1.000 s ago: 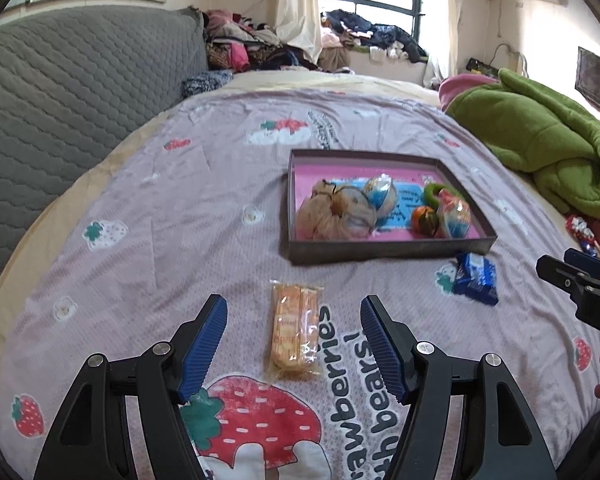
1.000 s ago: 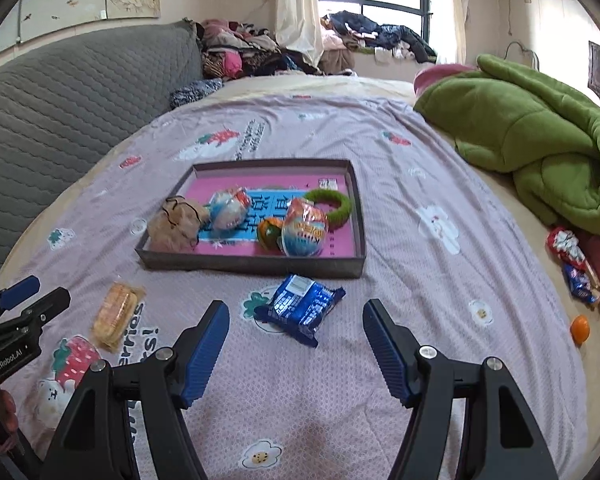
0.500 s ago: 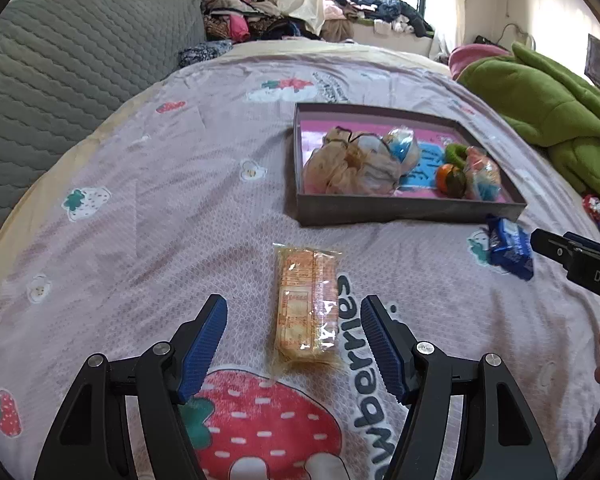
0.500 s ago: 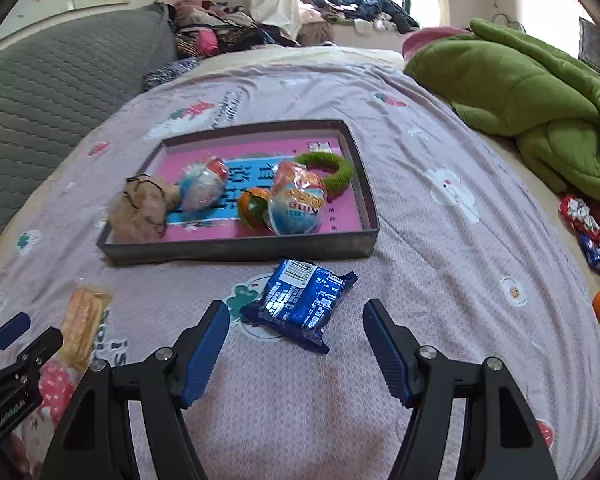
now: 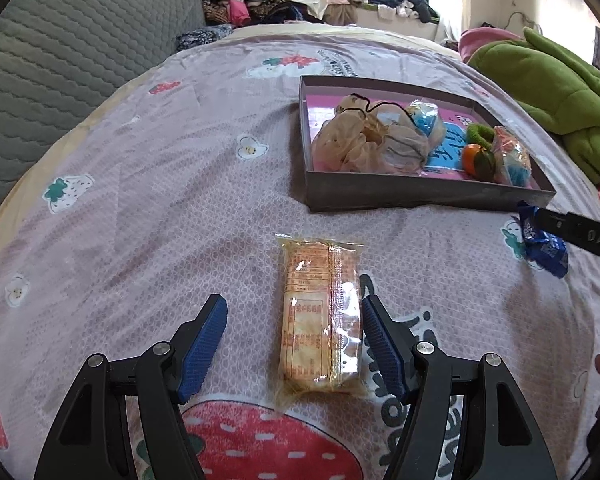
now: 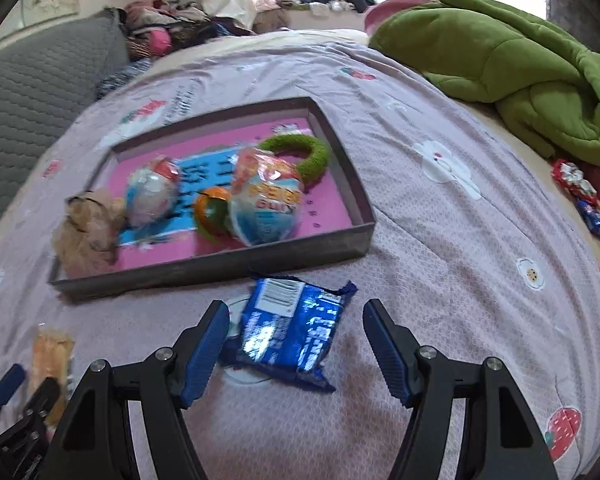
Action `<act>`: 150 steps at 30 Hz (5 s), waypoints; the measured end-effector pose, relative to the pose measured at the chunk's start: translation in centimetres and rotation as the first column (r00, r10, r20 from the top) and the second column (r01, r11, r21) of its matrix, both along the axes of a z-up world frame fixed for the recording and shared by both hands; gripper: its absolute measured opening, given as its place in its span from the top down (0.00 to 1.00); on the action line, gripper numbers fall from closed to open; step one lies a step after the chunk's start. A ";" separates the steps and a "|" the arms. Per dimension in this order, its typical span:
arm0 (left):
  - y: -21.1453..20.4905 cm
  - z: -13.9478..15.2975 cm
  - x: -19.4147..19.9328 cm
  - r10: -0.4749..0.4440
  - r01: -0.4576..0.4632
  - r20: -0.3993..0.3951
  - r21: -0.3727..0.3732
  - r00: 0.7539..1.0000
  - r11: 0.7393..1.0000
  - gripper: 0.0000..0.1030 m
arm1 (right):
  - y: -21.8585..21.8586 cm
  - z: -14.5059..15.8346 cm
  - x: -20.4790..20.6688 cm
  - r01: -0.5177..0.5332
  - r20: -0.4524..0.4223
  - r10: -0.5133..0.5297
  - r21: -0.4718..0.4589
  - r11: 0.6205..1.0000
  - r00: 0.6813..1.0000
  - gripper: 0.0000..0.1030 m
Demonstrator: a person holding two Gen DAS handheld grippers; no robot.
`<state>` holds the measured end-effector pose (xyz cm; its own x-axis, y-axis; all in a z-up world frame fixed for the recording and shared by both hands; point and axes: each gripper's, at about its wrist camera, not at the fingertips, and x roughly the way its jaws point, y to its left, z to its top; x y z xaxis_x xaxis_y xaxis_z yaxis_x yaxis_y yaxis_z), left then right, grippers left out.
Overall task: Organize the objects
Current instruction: 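Move the left tool to the yellow wafer packet while the right tool approaches the blue snack packet, then close the left tool on the wafer packet while the right tool closes on the blue packet, then lift and carry both packets over the pink book in the tray, then open the left tool over the tray while the right tool releases the blue packet, then withdraw both open tools back from the tray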
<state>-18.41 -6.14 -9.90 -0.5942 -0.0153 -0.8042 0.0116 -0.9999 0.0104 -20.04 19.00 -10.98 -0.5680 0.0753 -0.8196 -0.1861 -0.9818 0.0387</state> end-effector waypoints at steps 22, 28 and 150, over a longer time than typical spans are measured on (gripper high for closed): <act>1.0 -1.3 -1.4 -0.008 0.008 0.019 0.003 1.000 1.000 0.61 | 0.6 -1.9 -0.6 -0.040 0.008 0.040 -0.051 0.998 0.999 0.49; 1.4 0.0 -1.1 -0.017 0.017 -0.005 0.008 1.000 1.000 0.61 | 1.0 -0.2 0.2 -0.068 -0.027 0.066 -0.078 0.995 0.997 0.49; 6.5 17.1 -8.4 -0.054 0.066 -0.222 0.049 0.974 0.997 0.29 | -0.6 16.0 -5.0 -0.323 -0.203 0.322 0.028 0.946 0.925 0.40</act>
<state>-26.82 0.39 7.20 -0.7552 0.0667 -0.6521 -0.0528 -0.9978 -0.0409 -25.07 18.41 5.01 -0.7147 -0.1440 -0.6844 0.1531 -0.9871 0.0478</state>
